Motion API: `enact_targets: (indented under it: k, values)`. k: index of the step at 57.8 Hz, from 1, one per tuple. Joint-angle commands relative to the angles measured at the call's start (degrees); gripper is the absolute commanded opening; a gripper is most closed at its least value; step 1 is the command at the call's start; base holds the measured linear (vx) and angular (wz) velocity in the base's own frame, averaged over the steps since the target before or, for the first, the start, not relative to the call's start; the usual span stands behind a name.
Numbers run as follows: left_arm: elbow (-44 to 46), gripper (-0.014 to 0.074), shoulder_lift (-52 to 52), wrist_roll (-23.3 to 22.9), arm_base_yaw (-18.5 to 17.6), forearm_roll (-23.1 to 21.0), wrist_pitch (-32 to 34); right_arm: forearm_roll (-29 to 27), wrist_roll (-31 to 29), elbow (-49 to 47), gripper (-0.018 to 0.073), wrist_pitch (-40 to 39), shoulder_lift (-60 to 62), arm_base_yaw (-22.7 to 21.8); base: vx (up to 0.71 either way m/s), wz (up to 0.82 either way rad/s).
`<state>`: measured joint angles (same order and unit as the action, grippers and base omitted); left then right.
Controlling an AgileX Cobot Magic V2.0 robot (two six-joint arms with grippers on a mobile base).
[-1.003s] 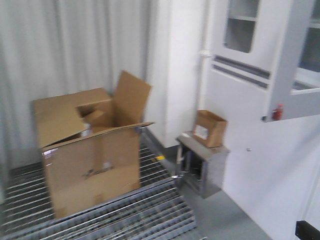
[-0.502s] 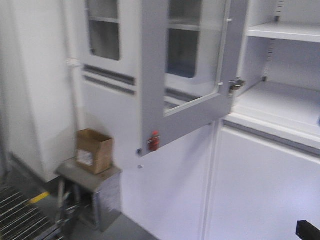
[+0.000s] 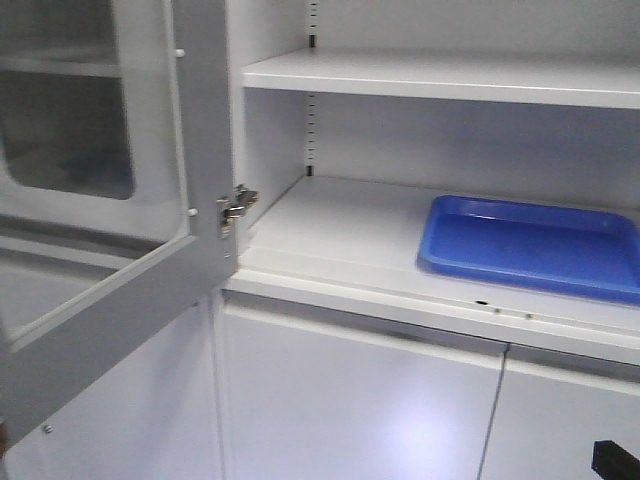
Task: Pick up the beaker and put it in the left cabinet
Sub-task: 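Position the base in front of the shelf with the blue tray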
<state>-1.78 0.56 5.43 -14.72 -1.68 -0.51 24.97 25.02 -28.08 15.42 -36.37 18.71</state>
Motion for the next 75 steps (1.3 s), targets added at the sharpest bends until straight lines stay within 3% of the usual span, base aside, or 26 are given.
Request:
enact_targets:
  k: [1,31,75]
  values:
    - [-0.94,0.0001,1.07,-0.2,-0.24,-0.42,4.8,0.89,-0.08,-1.75,-0.0006,-4.22,0.11,-0.09,0.31,-0.74]
    - [-0.94,0.0001,1.07,-0.2,-0.24,-0.42,4.8,0.89,-0.08,-1.75,-0.0006,-4.22,0.11,-0.09,0.29,-0.53]
    - [-0.94,0.0001,1.07,-0.2,-0.24,-0.42,4.8,0.89,-0.08,-1.75,-0.0006,-4.22,0.11,-0.09,0.27,-0.08]
